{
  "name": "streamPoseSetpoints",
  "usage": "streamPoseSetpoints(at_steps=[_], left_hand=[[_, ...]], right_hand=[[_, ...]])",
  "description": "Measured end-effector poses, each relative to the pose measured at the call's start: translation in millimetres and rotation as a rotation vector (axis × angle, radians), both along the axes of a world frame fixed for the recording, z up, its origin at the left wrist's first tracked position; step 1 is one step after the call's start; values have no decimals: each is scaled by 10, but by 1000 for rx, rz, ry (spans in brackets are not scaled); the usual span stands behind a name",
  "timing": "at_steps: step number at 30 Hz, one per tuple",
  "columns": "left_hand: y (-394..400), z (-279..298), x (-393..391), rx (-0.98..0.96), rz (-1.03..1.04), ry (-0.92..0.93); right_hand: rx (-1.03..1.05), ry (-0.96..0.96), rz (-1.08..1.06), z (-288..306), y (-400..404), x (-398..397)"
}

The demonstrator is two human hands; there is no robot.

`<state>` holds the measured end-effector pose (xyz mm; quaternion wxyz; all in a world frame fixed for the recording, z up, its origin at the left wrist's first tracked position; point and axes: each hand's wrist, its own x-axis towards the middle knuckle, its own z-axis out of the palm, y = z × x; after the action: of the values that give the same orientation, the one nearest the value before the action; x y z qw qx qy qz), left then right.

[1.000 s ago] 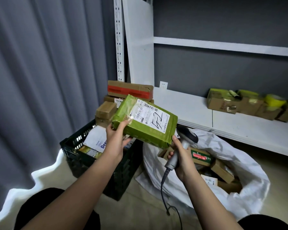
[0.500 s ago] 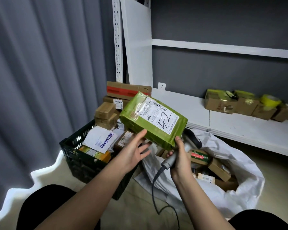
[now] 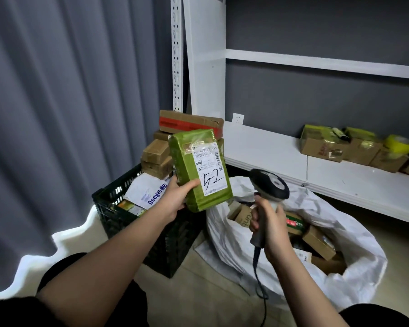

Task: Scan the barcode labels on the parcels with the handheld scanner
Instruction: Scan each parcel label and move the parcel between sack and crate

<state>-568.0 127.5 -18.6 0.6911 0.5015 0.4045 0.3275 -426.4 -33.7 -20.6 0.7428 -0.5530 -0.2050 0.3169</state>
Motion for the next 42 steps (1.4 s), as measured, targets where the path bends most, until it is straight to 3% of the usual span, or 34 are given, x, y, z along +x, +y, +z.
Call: streamPoseSetpoints(at_steps=[5,13,25,31,37,42], left_hand=[[98,82,-31,69,37,62],[183,89,20,42,83,86],[212,108,56,43,89,90],[193,62,111,1,29,203],[61,-41,393,-221,-145,295],[-135,-225,903,-284,-274,357]], right_hand=[[-79,-214,205,188,-4,-77],[4,-128,356,297,32,-203],[25,-114,395,365,-2,-239],[27,-99,239,374,-24,-93],[-71,-70,-22,209,-232,627],[-169,-71,-149,-4,-586,1240]])
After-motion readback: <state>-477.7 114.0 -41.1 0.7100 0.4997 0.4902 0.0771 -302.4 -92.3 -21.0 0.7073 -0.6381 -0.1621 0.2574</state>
